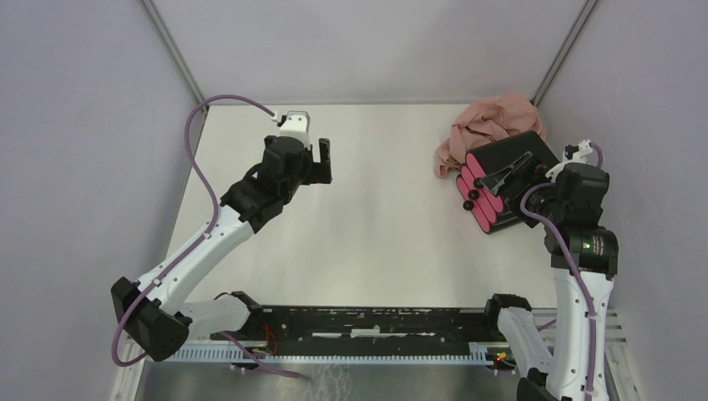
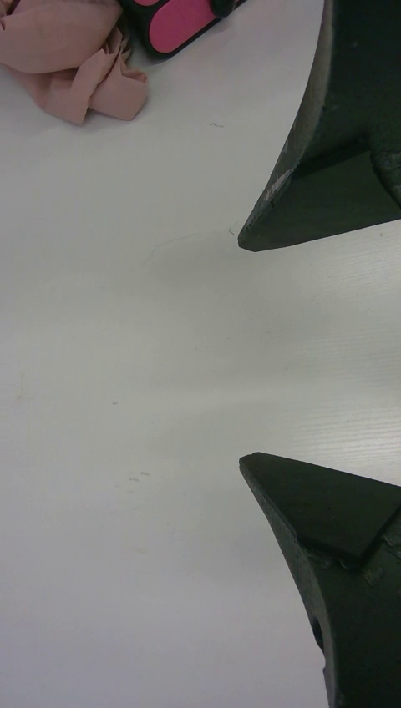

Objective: Organize the makeup

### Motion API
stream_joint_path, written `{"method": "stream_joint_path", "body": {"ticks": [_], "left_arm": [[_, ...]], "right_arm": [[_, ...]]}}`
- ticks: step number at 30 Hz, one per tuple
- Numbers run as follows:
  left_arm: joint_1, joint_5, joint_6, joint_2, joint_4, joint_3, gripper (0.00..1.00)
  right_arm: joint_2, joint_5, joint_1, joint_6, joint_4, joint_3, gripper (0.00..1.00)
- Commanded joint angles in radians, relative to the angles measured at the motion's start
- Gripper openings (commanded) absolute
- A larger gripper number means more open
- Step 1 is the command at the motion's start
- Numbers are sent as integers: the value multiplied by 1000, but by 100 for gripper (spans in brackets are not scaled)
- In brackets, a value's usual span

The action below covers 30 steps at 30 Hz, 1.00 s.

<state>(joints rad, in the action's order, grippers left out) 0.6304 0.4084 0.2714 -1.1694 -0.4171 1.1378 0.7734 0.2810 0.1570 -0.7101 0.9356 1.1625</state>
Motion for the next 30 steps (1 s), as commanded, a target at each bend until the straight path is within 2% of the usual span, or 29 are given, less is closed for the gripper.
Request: {"method": "stream_joint_path", "body": {"ticks": [1,12,17,24,30], "left_arm": [[3,-1,12,1,38,23,98],[3,16,25,-10,19,38,100],[3,96,87,-38,-31,97,99],[3,76,100,-42,-45,121,99],[3,51,108,-67,-61,132,99]], "right_arm": [[0,10,-5,-4,-46,4,93],[-3,8,-3,-2,-46,-1,93],[-3,9,-4,-2,-46,-2,93],[-3,18,-5,-5,-53,-3,93],[-19,199,-29,12,-182,-14,100]]}}
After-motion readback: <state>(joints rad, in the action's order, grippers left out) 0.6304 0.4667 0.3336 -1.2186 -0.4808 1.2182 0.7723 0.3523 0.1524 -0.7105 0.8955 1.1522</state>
